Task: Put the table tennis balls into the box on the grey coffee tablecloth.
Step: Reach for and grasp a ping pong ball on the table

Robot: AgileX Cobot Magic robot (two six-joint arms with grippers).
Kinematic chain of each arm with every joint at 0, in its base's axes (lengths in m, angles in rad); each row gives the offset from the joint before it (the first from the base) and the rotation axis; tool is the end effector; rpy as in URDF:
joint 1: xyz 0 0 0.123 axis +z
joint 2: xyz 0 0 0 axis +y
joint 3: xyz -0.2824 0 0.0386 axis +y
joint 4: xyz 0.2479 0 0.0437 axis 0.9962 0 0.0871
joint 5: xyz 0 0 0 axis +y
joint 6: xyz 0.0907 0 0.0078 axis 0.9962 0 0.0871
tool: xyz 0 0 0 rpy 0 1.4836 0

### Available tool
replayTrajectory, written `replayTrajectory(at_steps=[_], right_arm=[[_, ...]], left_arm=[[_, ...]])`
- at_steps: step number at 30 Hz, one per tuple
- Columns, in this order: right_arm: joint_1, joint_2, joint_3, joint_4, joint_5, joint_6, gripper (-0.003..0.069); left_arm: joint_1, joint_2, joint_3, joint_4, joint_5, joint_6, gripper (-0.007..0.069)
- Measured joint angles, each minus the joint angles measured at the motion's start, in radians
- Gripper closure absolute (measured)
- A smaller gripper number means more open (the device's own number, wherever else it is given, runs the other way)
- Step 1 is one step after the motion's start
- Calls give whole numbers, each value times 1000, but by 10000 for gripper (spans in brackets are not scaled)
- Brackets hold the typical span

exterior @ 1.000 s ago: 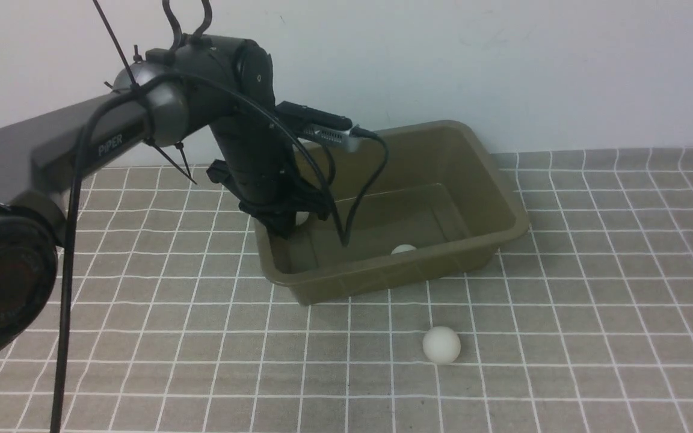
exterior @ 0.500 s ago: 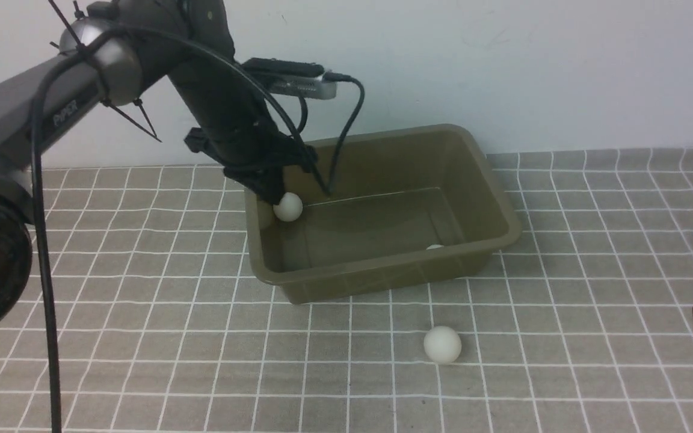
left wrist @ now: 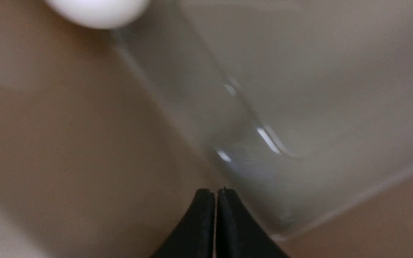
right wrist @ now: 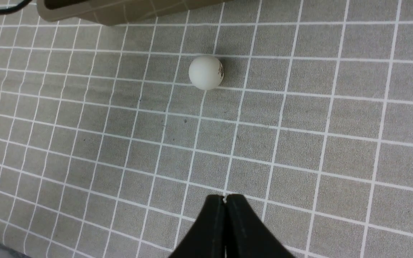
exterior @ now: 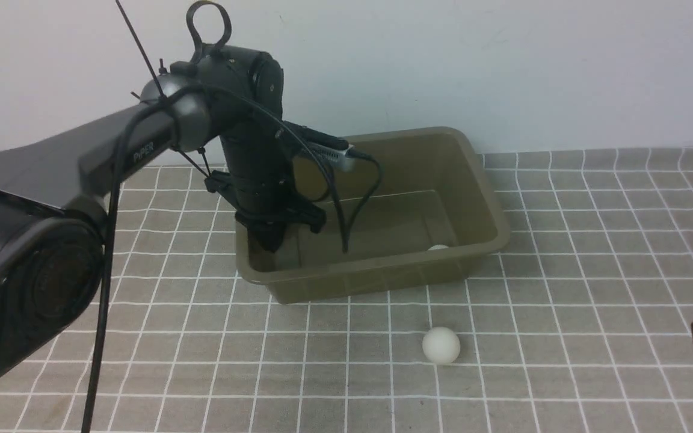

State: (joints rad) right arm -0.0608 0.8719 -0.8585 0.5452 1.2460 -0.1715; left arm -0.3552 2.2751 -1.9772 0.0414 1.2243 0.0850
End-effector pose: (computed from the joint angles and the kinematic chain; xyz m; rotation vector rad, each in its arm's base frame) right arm 0.1331 0.0367 0.3329 -0.0514 2.6116 0.6726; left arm 0.4459 -0.1616 0.1921 0.6720 2.9253 0.0318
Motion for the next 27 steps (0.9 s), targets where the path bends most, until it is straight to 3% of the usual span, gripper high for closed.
replayTrajectory(at_steps=[3,11,13,21,24,27], right_arm=[[0,0,0,0,1,0,668],[13,61,-72,-7,7,-1,668],[51,94,-96,-24,6,-1,668],[447,323,-132,-304,-134,261,654],[588,445,-133,-444,-241,367,606],[647,538,-145,-509,-303,397,551]], left_arm=[[9,0,-14,14,1,-8,629],[-9,-102,-40,-288,1,77,629],[-14,-145,-40,-309,1,82,629],[-12,-495,137,-308,-3,82,629],[-12,-677,312,-309,-76,83,629],[-12,-810,459,-309,-153,82,629]])
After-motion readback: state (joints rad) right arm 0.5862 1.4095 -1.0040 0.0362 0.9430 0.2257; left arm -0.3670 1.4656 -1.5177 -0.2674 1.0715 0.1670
